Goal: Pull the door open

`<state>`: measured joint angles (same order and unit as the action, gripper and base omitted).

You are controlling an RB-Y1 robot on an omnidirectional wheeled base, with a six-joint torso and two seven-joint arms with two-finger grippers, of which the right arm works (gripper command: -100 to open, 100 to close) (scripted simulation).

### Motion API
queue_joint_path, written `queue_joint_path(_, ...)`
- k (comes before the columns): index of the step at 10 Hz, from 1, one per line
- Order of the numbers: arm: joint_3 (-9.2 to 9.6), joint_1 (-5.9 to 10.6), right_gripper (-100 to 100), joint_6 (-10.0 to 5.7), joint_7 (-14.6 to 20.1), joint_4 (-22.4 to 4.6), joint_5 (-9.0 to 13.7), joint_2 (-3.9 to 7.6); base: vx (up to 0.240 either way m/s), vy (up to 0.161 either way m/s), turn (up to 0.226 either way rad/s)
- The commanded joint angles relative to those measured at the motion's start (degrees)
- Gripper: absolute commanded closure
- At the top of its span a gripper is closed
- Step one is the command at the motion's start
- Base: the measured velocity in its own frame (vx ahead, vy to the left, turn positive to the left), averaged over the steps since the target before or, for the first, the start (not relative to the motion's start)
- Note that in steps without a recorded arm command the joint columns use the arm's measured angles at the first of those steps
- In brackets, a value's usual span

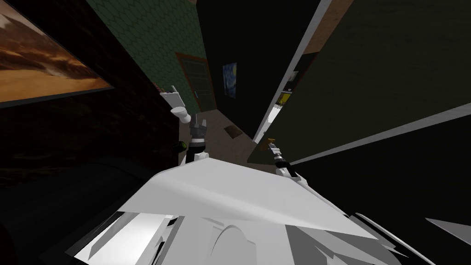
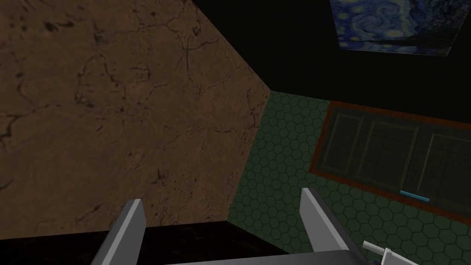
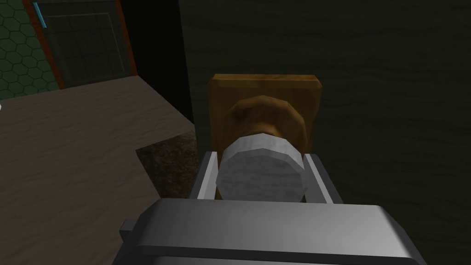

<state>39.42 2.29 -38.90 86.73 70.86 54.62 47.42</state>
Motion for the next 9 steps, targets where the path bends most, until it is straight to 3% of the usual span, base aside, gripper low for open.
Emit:
queue_joint_path(1, 0.81, -0.19, 100, -0.87, 0.8, 0.4, -0.4, 0.71, -0.168, -0.118, 0.113)
queue_joint_path(8, 4.17, -0.64, 100, -4.51, 4.7, 1.2, -2.3, 4.29, -0.193, -0.105, 0.107)
queue_joint_path(9, 4.00, -0.69, 100, -4.05, 4.3, 1.0, -2.1, 3.98, -0.071, -0.037, 0.018)
